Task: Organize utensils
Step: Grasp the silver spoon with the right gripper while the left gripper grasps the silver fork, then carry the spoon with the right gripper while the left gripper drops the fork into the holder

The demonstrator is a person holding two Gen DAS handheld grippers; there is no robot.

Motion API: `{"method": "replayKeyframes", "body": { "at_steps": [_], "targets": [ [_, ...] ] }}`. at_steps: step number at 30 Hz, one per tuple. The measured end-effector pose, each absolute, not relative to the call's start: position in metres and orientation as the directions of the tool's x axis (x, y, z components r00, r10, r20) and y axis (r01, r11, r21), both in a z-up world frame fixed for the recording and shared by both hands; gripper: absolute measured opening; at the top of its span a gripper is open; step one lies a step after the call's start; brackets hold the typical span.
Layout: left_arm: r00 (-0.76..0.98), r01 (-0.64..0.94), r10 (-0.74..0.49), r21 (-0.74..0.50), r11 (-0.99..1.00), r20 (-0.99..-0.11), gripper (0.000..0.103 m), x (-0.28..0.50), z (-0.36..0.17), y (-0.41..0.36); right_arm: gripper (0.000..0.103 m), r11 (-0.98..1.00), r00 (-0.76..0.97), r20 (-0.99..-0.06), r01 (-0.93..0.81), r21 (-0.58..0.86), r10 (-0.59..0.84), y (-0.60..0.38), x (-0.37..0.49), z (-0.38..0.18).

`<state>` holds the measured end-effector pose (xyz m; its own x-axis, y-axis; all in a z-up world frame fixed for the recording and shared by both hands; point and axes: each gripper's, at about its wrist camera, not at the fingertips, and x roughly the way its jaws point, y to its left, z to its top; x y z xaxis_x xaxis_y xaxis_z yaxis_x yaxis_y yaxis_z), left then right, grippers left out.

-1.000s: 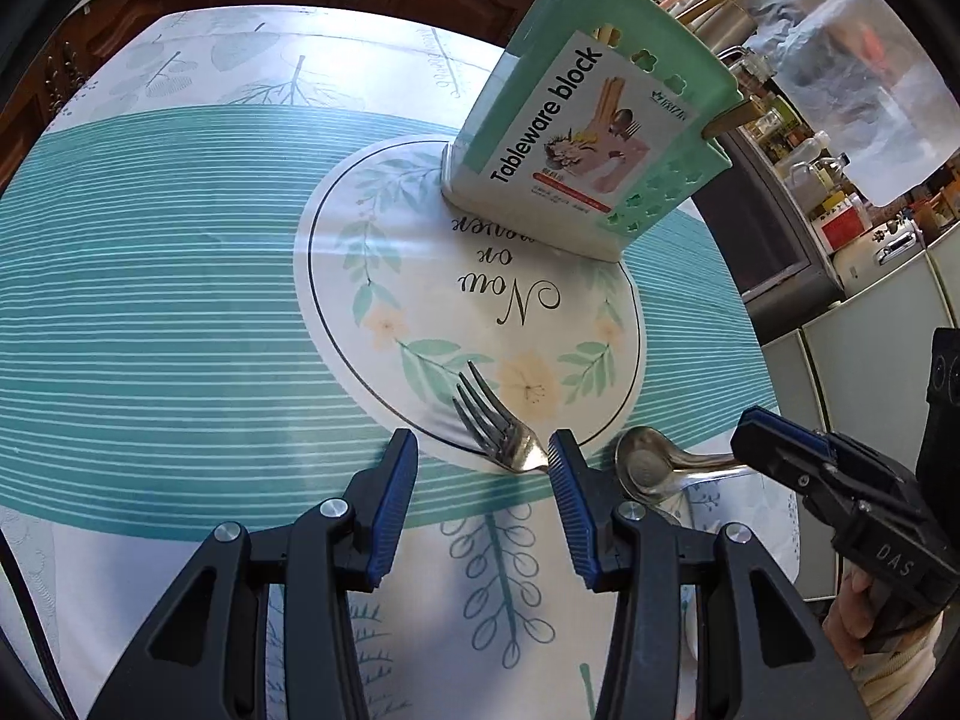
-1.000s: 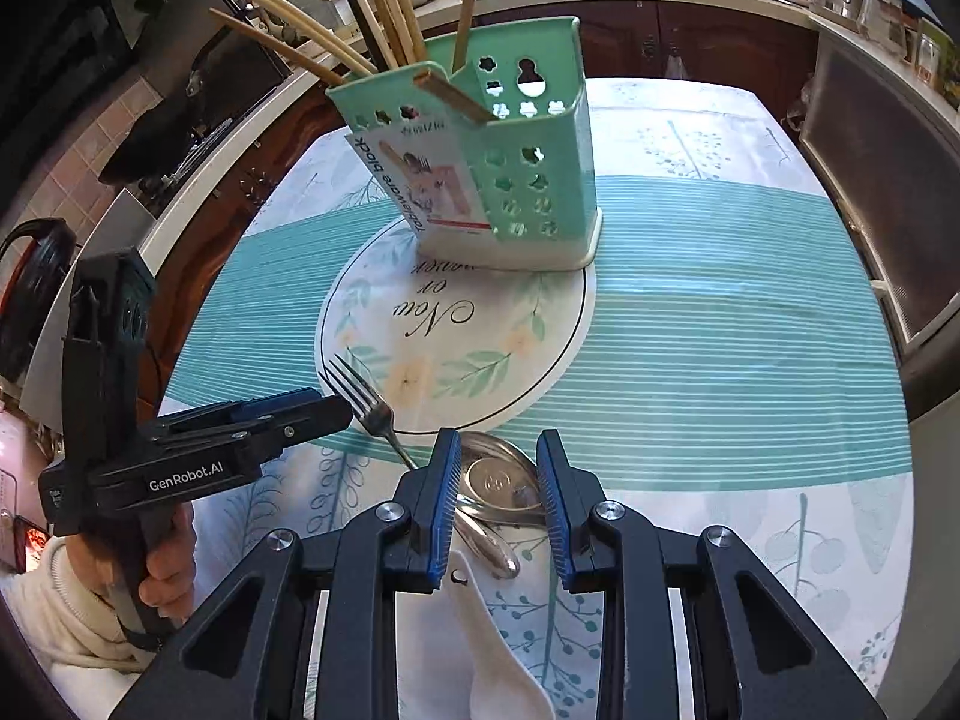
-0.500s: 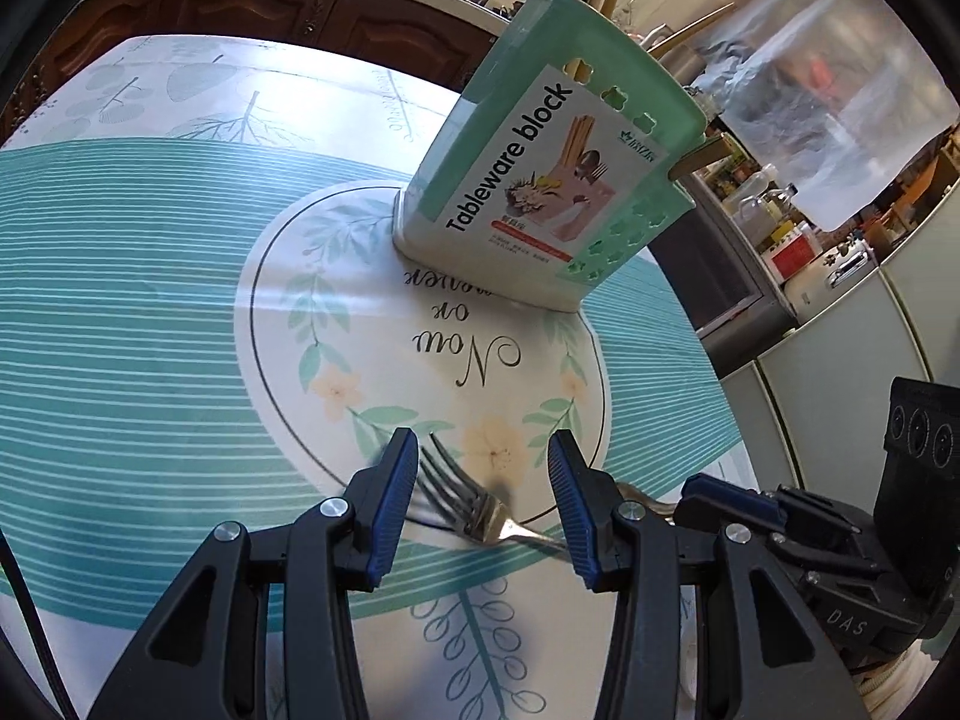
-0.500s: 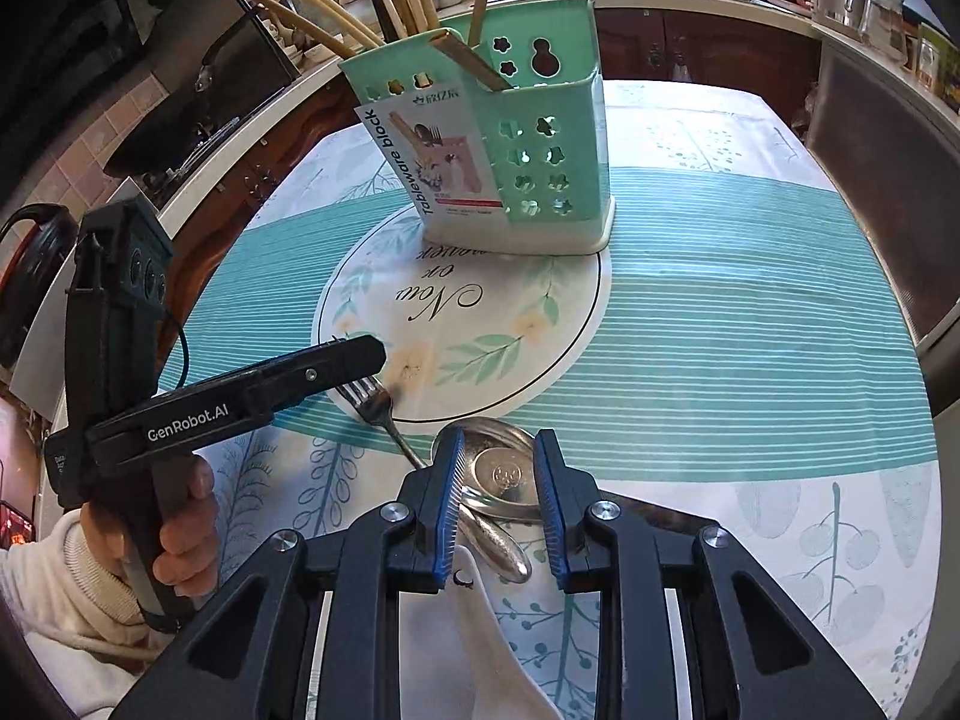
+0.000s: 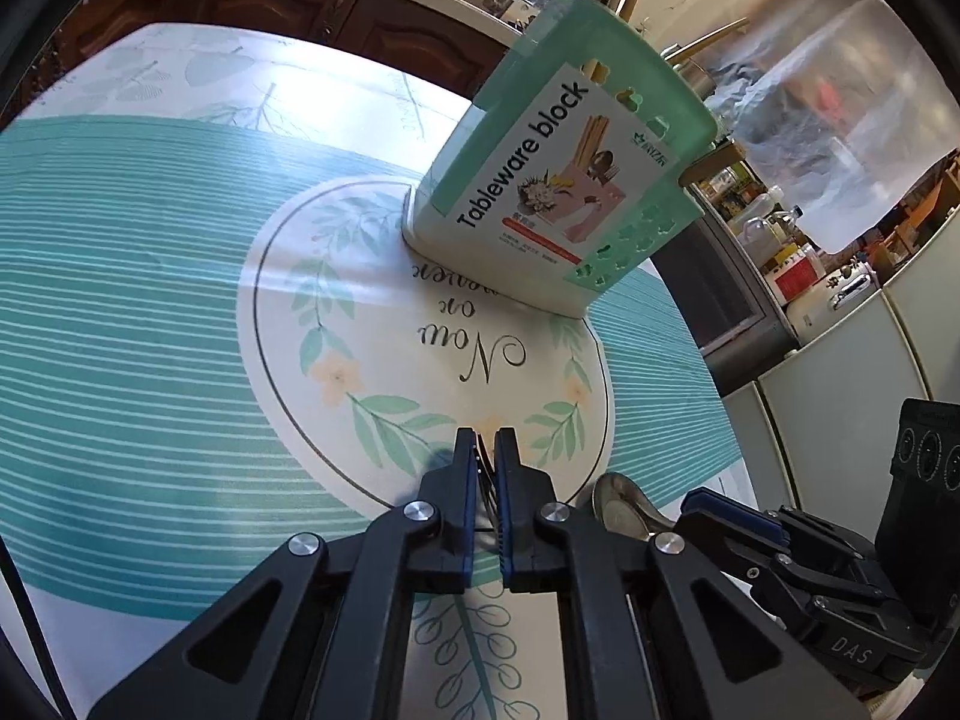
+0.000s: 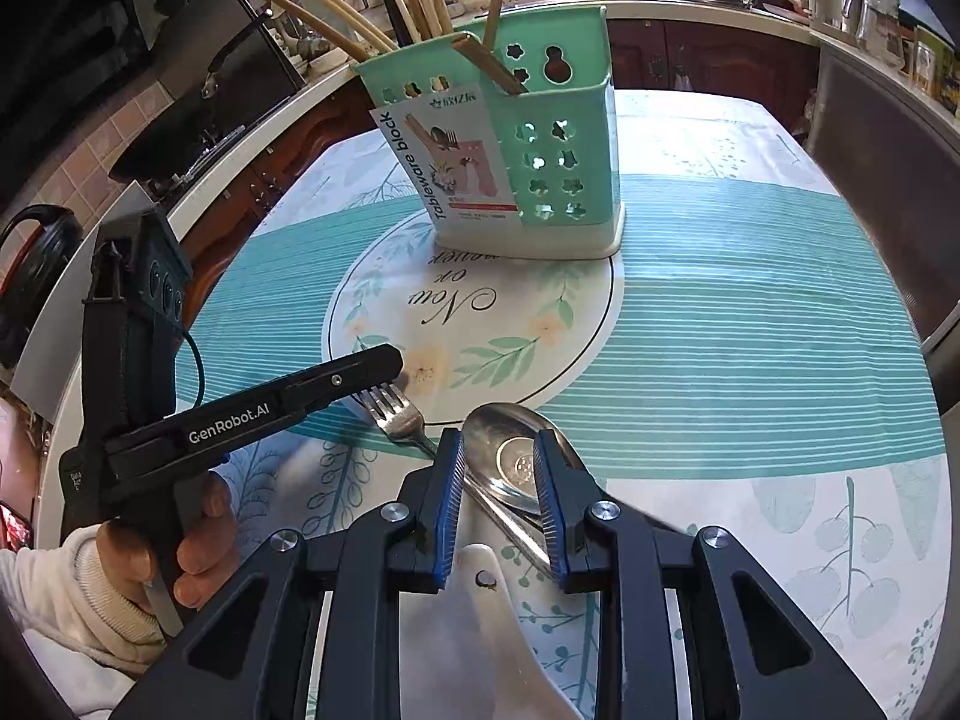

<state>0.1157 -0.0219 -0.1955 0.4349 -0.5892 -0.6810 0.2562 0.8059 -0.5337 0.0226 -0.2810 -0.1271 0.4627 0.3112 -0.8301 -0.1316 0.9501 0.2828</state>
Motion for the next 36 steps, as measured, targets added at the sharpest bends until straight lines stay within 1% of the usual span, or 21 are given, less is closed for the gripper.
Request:
{"method": "replayKeyframes", "body": {
  "at_steps": [7, 12, 18, 22, 31, 36],
  "targets": [
    [0.525, 0.272, -0.519, -0.444, 0.854, -0.675, 0.001, 0.106, -0.160, -0.016, 0.024, 0.960, 0.480, -0.831, -0.166, 0.226, 0.279, -0.277, 0.016, -0.126],
    [0.556, 0.274, -0.481, -0.397, 0.876, -0.678, 0.000, 0.103, -0.139, -0.011, 0.024, 0.967, 0.473, -0.850, -0.207, 0.150, 0.234, -0.268, 0.018, -0.128],
    [0.592, 0.287, -0.455, -0.353, 0.890, -0.666, 0.000, 0.094, -0.112, 0.000, 0.024, 0.970, 0.494, -0.839, -0.185, 0.155, 0.228, -0.282, 0.019, -0.112],
    [0.609, 0.300, -0.438, -0.319, 0.899, -0.662, 0.000, 0.089, -0.096, 0.002, 0.024, 0.967, 0.463, -0.850, -0.165, 0.194, 0.249, -0.299, 0.024, -0.104],
    [0.645, 0.323, -0.411, -0.257, 0.911, -0.645, 0.000, 0.078, -0.064, 0.005, 0.024, 0.941, 0.258, -0.908, -0.171, 0.294, 0.330, -0.327, 0.043, -0.111],
    [0.645, 0.326, -0.407, -0.249, 0.912, -0.647, 0.000, 0.075, -0.056, 0.002, 0.024, 0.932, 0.187, -0.914, -0.111, 0.345, 0.360, -0.346, 0.043, -0.124]
  ]
}}
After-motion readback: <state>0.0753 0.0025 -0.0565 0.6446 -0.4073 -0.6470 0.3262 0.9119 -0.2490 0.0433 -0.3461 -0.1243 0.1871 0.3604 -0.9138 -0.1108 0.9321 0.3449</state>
